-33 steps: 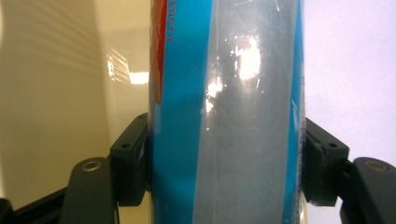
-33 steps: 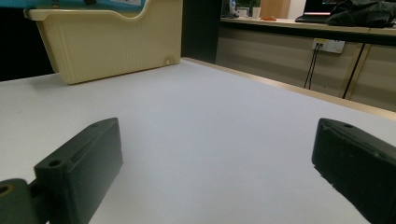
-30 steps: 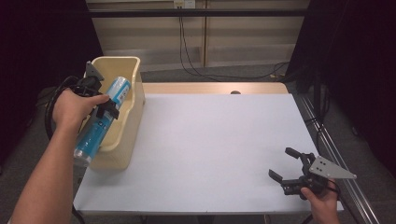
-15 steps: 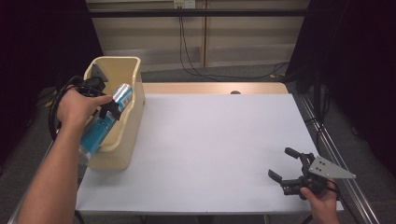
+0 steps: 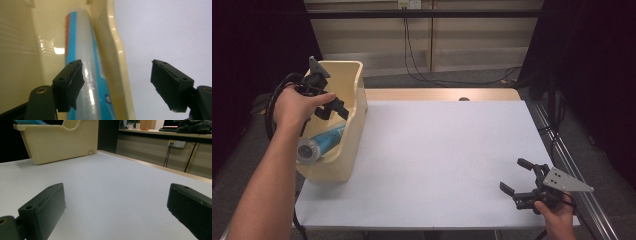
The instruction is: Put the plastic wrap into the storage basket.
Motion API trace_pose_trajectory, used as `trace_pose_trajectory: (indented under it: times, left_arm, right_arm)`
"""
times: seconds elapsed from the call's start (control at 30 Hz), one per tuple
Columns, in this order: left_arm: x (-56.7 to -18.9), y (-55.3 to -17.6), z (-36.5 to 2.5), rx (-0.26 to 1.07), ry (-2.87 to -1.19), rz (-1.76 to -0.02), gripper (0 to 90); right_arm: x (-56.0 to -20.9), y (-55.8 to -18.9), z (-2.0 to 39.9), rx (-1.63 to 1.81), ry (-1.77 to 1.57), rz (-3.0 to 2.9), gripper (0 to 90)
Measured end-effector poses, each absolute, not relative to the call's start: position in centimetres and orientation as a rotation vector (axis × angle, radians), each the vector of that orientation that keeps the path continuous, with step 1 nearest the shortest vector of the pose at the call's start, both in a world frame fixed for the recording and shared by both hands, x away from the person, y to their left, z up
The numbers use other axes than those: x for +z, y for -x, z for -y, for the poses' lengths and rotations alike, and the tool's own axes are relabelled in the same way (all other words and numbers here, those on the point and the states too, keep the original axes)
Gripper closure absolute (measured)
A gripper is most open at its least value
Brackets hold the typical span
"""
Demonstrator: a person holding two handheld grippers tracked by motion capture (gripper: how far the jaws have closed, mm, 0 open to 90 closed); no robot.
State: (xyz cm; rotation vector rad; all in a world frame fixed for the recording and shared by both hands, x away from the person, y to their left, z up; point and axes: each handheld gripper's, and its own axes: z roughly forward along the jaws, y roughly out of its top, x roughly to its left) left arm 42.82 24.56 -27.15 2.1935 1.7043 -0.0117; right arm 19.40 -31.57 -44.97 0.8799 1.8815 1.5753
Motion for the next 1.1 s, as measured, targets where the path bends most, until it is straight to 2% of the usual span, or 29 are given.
trace_pose_trajectory:
  times: [0.2, 0.73, 1.1]
  left_arm:
    - [-27.4, -42.7, -23.3, -0.067, -2.179, -1.622, 22.2]
    - [-28.1, -41.6, -18.3, -0.089, -2.22, -1.4, 16.9]
    - [-29.4, -40.7, -16.4, -0.117, -2.243, -1.298, 15.7]
  right_arm:
    - [-45.0, -19.5, 31.6, 1.574, -0.883, -1.88, 1.3]
    - [-44.9, -19.4, 31.6, 1.574, -0.879, -1.882, 1.3]
    - [-44.9, -19.4, 31.6, 1.574, -0.881, -1.881, 1.3]
